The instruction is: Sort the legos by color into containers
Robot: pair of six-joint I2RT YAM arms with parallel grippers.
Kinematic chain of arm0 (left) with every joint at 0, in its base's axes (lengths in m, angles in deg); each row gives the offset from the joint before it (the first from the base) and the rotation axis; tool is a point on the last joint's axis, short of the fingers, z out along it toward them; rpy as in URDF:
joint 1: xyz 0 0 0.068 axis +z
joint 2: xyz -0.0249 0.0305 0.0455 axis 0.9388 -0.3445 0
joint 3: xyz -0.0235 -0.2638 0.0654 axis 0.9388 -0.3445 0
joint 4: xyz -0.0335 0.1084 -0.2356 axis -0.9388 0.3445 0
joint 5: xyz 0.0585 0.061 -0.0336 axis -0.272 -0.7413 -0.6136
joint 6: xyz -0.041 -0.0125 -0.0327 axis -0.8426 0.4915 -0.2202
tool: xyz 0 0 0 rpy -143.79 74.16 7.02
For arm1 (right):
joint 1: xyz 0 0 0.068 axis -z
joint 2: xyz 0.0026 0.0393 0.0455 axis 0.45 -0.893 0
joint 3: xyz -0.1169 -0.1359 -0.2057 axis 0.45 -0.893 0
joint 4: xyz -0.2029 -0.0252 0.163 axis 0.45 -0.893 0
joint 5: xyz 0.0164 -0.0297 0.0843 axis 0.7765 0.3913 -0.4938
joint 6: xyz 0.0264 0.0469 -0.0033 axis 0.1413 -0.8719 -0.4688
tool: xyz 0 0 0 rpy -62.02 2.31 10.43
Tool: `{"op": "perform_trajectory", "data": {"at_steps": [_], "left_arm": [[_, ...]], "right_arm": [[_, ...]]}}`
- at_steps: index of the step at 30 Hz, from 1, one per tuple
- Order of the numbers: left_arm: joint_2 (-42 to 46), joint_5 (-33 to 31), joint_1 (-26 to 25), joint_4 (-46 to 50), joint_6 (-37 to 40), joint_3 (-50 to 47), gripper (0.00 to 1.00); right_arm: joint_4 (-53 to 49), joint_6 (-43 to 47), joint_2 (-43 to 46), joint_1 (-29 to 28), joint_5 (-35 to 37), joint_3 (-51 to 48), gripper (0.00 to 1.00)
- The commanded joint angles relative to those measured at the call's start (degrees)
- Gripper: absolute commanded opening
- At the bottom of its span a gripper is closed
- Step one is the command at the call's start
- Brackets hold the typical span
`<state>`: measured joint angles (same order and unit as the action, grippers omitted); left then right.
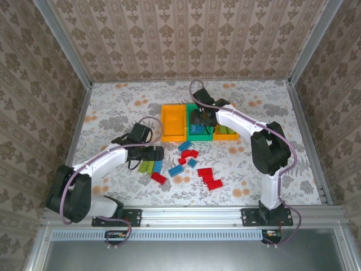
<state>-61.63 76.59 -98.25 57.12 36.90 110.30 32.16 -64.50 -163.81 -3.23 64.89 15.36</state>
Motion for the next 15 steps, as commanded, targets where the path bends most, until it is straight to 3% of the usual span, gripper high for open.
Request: {"op": "perform_trajectory", "data": {"at_steps": [1, 7, 15], "left_arm": [[4.17, 1.08, -0.07, 1.61, -1.30, -3.19, 0.89], [7.97, 0.80, -1.25, 2.90, -2.59, -6.33, 0.78], [8.39, 1.21, -3.26, 1.18, -3.39, -7.57, 0.75]], "right_arm": [[-0.01, 0.12, 1.72, 0.18, -0.91, -1.13, 0.66], [0.10, 0.25, 2.11, 0.44, -1.09, -1.74, 0.68], [0.79, -0.01, 3.65, 1.65, -1.45, -3.58, 0.68]]}}
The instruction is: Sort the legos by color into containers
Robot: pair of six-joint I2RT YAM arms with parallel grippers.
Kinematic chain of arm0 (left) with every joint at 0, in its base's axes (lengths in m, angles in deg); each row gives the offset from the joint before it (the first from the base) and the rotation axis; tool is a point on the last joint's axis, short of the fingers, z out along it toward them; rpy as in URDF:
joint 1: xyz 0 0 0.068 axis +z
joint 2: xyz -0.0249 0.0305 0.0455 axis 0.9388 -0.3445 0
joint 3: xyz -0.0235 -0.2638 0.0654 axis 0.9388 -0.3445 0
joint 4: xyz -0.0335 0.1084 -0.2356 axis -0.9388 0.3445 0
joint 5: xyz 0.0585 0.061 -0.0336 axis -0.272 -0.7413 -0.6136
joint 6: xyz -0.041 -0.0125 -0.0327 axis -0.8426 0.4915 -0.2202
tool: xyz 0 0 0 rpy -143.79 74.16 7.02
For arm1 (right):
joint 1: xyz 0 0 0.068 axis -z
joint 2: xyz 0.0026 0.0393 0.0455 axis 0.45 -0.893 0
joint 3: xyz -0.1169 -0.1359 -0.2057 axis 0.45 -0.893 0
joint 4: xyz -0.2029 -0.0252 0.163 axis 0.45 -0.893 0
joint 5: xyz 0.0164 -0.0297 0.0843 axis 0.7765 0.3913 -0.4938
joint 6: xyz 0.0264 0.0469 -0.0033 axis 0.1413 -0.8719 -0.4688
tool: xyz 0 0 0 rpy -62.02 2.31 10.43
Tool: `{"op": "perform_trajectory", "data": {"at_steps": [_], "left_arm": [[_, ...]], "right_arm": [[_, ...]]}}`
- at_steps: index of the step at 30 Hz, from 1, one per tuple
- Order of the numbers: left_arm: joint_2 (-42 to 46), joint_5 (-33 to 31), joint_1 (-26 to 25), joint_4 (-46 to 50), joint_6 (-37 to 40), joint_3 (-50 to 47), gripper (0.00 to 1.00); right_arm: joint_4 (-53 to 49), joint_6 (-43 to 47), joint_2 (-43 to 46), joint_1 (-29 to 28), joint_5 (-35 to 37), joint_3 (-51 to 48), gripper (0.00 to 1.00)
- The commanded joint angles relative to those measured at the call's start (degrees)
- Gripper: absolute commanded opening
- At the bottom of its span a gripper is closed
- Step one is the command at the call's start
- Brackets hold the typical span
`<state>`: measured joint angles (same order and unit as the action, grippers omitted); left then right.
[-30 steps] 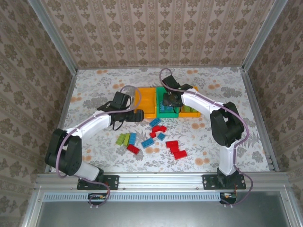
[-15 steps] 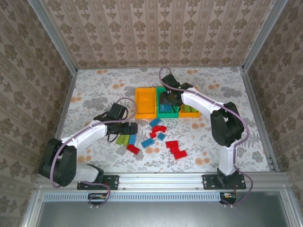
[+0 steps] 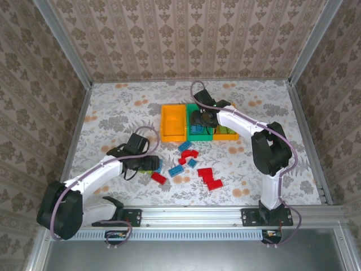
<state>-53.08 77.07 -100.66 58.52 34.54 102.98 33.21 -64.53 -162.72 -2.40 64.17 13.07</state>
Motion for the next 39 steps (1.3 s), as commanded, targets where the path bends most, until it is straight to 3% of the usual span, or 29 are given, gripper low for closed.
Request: {"op": "perform_trajectory", "data": {"at_steps": [1, 8, 19, 27, 39], "left_arm": [[-0.83, 0.61, -1.21, -0.26, -0.86, -0.01, 0.74], [-3.07, -0.02, -1.98, -0.67, -0.94, 0.46, 0.59], [-6.72, 0.93, -1.98, -1.45, -0.25, 1.79, 0.48], [-6.72, 0.69, -1.89, -1.56, -0.63, 1.97, 0.31], [-6.32, -0.44, -1.84, -0.03, 0.10, 5.05, 0.28]], "right_arm": [[-0.29, 0.01, 2.95, 1.01, -0.59, -1.59, 0.68], [1.19, -0.77, 6.93, 1.81, -0.12, -4.67, 0.70], [1.25, -1.04, 10.60, 3.44, 0.07, -7.23, 0.73], [1.25, -1.50, 11.33, 4.10, -0.41, -8.69, 0.73], [1.29, -1.38, 12.16, 4.42, -0.28, -9.79, 0.74]]}}
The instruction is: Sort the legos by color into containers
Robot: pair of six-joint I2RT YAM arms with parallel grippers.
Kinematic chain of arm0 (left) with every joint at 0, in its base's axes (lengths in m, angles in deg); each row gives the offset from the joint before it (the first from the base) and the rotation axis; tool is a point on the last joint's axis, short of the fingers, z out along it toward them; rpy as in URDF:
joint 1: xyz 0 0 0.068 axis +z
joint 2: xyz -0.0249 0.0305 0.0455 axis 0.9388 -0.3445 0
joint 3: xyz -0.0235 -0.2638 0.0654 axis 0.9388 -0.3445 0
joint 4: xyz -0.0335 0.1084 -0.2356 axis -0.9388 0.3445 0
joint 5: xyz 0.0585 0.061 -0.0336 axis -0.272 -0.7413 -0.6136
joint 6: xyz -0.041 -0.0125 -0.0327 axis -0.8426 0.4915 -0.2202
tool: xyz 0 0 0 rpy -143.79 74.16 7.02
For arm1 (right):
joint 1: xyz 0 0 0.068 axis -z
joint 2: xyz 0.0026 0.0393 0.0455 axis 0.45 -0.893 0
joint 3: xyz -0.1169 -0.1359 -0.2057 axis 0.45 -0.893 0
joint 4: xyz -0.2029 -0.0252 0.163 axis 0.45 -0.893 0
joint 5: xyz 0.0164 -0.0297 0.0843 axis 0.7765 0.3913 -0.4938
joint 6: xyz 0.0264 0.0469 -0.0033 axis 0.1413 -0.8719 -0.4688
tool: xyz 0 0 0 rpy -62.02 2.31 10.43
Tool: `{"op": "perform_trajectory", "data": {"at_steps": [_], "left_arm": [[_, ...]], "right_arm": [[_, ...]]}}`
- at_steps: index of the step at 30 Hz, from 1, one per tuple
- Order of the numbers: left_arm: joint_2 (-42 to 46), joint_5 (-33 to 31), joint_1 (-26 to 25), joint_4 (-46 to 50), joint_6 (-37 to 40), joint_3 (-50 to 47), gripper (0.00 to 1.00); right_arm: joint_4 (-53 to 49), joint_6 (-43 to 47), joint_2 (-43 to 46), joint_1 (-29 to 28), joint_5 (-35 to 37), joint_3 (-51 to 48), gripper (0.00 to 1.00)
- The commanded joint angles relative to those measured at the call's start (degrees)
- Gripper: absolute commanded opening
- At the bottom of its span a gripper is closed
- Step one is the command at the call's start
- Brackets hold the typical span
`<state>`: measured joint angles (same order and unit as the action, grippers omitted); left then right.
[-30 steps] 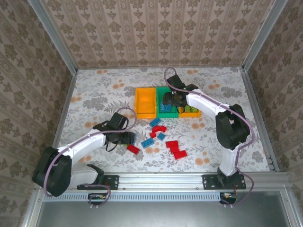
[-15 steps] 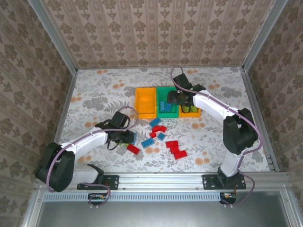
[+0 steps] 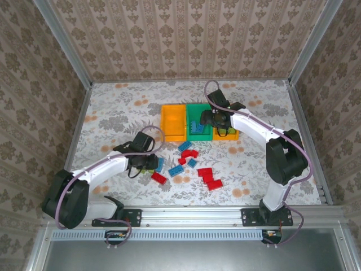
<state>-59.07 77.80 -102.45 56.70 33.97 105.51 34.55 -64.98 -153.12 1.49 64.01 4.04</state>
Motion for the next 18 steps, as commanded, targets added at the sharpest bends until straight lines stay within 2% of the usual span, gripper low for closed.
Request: {"op": "perform_trajectory", "data": {"at_steps": [1, 9, 18], "left_arm": [[-0.24, -1.13, -0.01, 2.13, 0.86, 3.00, 0.28], [0.97, -0.90, -0.01, 3.33, 1.42, 5.76, 0.31], [-0.15, 3.56, -0.75, -1.04, 0.35, 9.31, 0.32]], "right_arm": [[-0.04, -0.93, 2.71, 0.56, -0.09, -0.89, 0.74], [-0.08, -1.06, 4.16, 1.32, 0.30, -2.71, 0.74], [-0.08, -1.02, 7.48, 3.33, 1.00, -6.39, 0.74]]}}
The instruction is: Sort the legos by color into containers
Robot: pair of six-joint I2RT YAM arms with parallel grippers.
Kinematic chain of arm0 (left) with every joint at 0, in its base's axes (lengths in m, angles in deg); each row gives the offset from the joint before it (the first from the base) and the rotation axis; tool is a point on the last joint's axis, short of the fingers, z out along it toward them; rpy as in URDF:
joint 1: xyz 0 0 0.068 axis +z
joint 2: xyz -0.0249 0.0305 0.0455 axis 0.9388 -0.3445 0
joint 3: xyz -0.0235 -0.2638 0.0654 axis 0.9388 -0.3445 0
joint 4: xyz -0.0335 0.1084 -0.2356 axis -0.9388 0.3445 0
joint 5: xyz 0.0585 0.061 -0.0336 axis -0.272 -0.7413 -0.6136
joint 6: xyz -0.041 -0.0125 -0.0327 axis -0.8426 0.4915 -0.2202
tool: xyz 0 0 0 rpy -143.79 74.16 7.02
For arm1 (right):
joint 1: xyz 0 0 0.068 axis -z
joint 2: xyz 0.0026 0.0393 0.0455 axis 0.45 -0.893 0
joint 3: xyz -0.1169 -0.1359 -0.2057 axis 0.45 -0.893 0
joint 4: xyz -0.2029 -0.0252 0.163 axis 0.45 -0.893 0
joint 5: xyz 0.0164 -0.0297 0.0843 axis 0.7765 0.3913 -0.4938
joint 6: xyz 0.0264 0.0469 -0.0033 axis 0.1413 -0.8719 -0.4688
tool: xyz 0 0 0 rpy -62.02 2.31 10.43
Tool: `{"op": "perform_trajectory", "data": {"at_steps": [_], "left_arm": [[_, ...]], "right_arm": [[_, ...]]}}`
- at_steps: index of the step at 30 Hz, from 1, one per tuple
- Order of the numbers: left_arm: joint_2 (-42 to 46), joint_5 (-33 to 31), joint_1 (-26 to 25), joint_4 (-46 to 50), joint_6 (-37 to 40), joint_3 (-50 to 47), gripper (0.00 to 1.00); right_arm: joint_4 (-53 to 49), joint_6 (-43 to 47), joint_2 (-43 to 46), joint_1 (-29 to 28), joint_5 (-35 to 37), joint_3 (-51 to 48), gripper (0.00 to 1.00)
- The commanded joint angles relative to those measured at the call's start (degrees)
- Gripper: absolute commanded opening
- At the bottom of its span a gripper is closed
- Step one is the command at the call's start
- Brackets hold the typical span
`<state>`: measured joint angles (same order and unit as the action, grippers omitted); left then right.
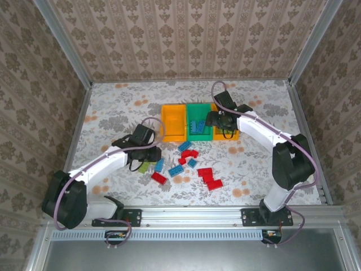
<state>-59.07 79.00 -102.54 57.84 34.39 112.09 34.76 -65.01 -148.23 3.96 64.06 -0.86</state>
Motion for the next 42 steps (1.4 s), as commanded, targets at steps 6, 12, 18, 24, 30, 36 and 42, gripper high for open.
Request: {"op": "perform_trajectory", "data": {"at_steps": [6, 12, 18, 24, 30, 36, 42], "left_arm": [[-4.14, 4.84, -3.43, -4.35, -0.09, 7.53, 0.33], [-11.04, 8.17, -7.05, -8.49, -0.78, 14.34, 0.34], [-21.47, 11.53, -12.10, -11.57, -0.25, 25.70, 0.34], [-32.38, 15.56, -15.62, -13.78, -0.19, 38.12, 0.34], [-41.75, 18.63, -16.29, -15.58, -1.81, 48.43, 0.34], [-49.08, 18.80, -15.67, -14.91, -2.14, 56.97, 0.34], [-53.70, 17.94, -14.29, -14.19, -3.46, 62.22, 0.37]], "right_arm": [[-0.31, -0.91, 5.81, 2.98, 2.01, -5.75, 0.75], [-0.28, -1.65, 10.33, 6.41, 2.64, -11.14, 0.75], [-0.29, -2.36, 15.68, 11.75, 2.30, -17.11, 0.76], [-0.46, -2.44, 20.52, 15.21, 1.50, -22.10, 0.76], [-1.00, -2.85, 24.77, 16.80, 1.41, -25.56, 0.77], [-1.12, -3.29, 27.90, 17.07, 0.31, -27.74, 0.77], [1.92, -2.20, 29.56, 16.95, -4.83, -30.76, 0.76]]}}
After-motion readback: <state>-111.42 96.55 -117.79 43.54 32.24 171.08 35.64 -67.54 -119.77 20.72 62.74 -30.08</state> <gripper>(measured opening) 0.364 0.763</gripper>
